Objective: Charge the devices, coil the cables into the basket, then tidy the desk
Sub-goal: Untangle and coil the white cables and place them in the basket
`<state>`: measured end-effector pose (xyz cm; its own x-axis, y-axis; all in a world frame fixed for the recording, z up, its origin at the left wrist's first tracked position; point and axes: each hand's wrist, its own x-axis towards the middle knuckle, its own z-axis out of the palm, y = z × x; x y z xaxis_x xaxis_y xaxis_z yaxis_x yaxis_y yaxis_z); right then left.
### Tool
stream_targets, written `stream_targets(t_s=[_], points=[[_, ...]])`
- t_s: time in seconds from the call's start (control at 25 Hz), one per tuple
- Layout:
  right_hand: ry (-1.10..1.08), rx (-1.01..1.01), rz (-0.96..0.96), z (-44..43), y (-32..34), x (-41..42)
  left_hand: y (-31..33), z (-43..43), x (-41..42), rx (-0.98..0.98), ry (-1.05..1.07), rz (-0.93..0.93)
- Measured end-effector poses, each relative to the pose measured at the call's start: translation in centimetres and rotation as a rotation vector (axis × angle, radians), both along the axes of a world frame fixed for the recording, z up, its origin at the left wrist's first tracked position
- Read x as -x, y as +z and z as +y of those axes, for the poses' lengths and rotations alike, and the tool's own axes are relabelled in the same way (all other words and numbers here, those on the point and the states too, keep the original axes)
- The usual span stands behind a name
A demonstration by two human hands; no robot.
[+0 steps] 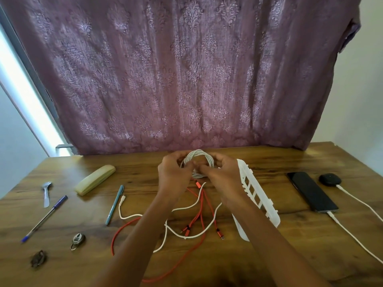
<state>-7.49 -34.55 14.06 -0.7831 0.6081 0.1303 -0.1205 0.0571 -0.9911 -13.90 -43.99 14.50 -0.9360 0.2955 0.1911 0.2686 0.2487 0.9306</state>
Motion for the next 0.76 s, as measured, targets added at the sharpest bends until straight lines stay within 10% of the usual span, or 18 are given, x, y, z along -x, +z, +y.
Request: stream_targets(t_s=[0.2, 0.76], points=[[0.303, -0.032, 0.035, 1.0, 0.2, -1.1, 0.0, 0.0, 1.3, -0.097, 0.069, -0.205], [0.102, 0.048, 0.014, 3.9, -1.7, -2.0, -0.6, 0.8, 1.1, -0.448, -0.323, -0.566]])
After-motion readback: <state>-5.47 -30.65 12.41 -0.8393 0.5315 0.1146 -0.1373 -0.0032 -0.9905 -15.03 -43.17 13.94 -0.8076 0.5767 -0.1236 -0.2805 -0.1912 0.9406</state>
